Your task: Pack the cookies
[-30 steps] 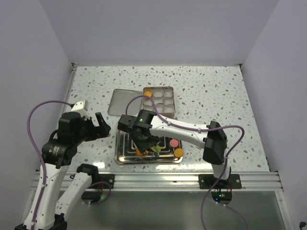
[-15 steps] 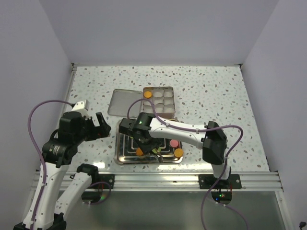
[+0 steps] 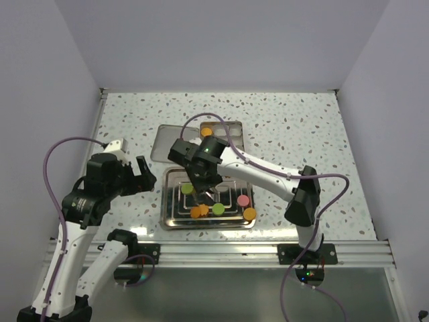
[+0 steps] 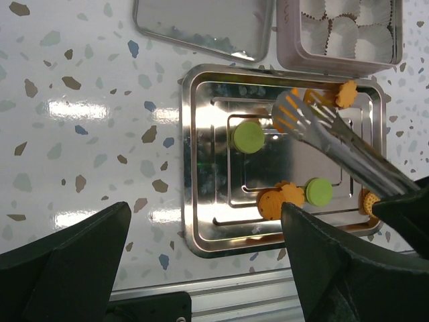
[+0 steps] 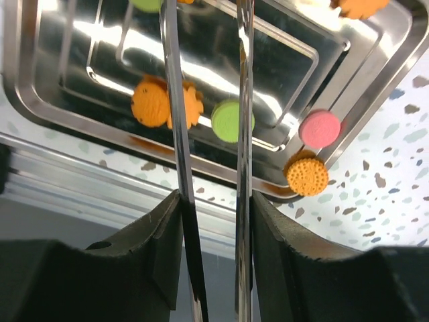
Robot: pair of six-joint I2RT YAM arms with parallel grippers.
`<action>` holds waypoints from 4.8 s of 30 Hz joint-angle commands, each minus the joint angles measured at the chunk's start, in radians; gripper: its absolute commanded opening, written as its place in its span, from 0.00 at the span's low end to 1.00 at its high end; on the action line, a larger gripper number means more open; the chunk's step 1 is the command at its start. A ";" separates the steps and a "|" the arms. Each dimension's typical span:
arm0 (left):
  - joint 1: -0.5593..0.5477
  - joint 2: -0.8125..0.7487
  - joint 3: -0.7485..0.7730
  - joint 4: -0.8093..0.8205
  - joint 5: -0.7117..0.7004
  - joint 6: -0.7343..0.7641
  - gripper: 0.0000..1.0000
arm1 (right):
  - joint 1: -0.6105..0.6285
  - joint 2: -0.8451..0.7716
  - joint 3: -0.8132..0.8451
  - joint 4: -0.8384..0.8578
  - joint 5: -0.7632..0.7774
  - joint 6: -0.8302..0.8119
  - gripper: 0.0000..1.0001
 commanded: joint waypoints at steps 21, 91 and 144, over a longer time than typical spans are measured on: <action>-0.007 0.101 0.102 0.064 -0.015 0.027 1.00 | -0.480 0.152 0.445 -0.148 -0.039 -0.238 0.34; -0.018 0.116 0.064 0.133 0.006 -0.011 1.00 | -0.099 -0.078 -0.018 0.066 -0.183 -0.078 0.53; -0.058 -0.015 -0.008 0.071 -0.080 -0.005 1.00 | 0.065 0.229 0.220 -0.235 -0.050 -0.095 0.52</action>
